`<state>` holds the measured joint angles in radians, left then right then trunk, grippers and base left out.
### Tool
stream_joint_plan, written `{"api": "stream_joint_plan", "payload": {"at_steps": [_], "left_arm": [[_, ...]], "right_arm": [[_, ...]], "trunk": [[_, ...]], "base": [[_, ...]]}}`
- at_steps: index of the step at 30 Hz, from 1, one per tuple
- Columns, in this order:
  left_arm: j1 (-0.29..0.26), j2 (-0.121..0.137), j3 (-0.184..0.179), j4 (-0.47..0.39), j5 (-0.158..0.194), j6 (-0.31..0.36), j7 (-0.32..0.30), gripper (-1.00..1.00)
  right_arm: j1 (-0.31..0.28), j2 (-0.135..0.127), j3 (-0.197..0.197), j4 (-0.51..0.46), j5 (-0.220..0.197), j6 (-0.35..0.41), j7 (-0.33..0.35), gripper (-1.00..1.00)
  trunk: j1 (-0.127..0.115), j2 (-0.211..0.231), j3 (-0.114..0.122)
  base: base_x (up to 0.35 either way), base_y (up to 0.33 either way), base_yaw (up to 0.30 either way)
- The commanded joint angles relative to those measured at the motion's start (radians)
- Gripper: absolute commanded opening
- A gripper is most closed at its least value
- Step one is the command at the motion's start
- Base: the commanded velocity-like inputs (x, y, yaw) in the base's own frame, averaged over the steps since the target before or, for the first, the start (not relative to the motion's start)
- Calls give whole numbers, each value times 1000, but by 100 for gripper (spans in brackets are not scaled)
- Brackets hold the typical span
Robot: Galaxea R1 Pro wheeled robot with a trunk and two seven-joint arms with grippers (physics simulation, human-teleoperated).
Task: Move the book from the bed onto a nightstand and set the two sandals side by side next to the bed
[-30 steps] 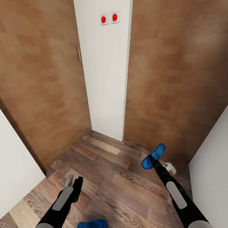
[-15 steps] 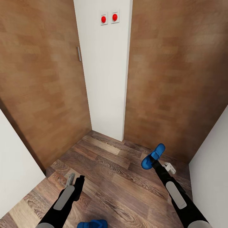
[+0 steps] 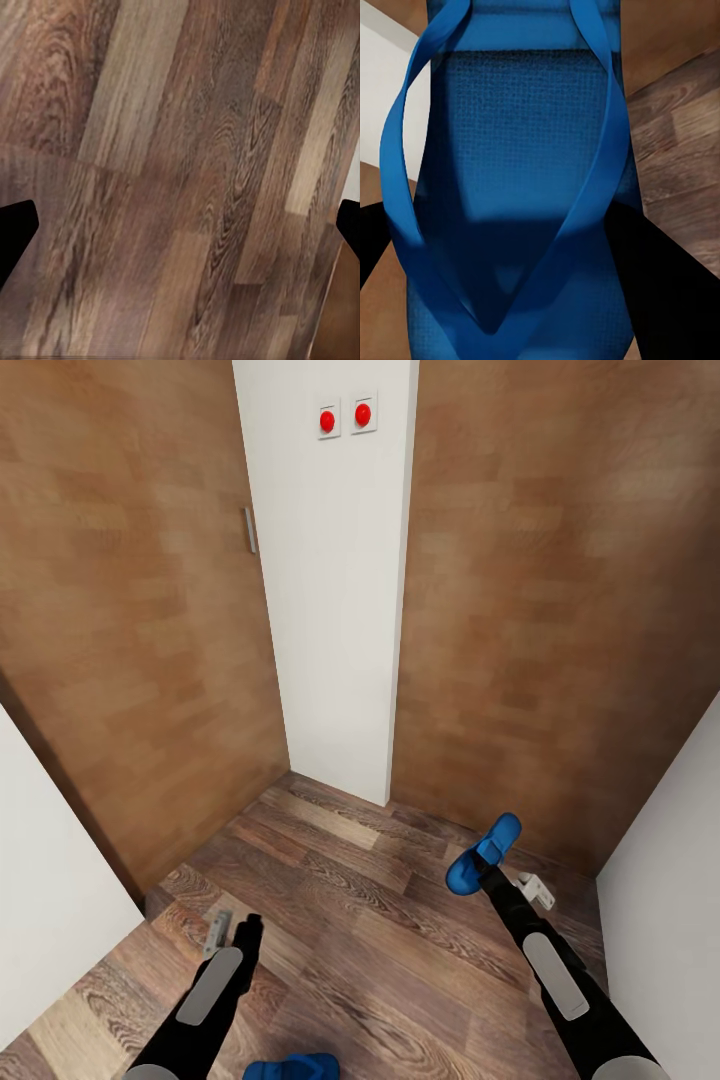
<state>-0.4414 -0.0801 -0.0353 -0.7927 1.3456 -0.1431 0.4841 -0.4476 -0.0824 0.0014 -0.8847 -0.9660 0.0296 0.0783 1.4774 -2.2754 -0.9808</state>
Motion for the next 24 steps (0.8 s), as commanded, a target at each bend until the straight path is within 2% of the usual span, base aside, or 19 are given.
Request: {"api": "stream_joint_plan", "payload": {"at_steps": [1,4,5,6,7,8,9,10,11,13,17,20,24], "left_arm": [[0,0,-3,-1,11,-7,4,100],[0,-1,-2,-2,50,35,5,100],[0,0,2,-1,157,125,4,100],[0,1,5,0,233,175,2,100],[0,1,5,1,272,196,1,100],[0,3,7,4,380,236,-3,100],[0,4,8,5,432,251,-5,100],[0,4,8,6,464,258,-7,100],[1,4,9,8,482,254,-8,100],[1,5,8,13,496,200,-10,100],[4,5,6,18,486,86,-14,100],[5,3,3,34,482,61,-14,100],[6,2,0,103,477,46,-15,100]], "right_arm": [[0,0,0,0,-11,3,2,-100],[0,0,0,0,-11,3,2,-100],[0,0,0,0,-11,3,2,-100],[0,0,0,0,-11,4,2,-100],[0,0,0,0,-11,4,2,-100],[0,0,0,0,-11,4,2,-100],[0,0,0,0,-11,4,2,-100],[0,0,0,0,-11,4,1,-100],[0,0,0,0,-11,4,1,-100],[0,0,0,0,-11,4,2,-100],[0,0,0,0,-11,4,2,-100],[0,0,0,0,-11,4,2,-100],[0,0,0,0,-11,4,2,-100]], "trunk": [[0,0,-1],[0,0,-1],[0,0,-1],[0,0,-1],[0,0,-1],[0,0,-1],[0,0,-1],[0,0,-1],[0,0,-1],[0,0,-1],[0,0,-1],[0,0,-1],[0,0,-1]], "base": [[0,0,0],[0,0,0],[0,0,0],[0,0,0],[0,0,0],[0,0,0],[0,0,0],[0,0,0],[0,0,0],[0,0,0],[0,0,0],[0,0,0],[0,0,0]]}}
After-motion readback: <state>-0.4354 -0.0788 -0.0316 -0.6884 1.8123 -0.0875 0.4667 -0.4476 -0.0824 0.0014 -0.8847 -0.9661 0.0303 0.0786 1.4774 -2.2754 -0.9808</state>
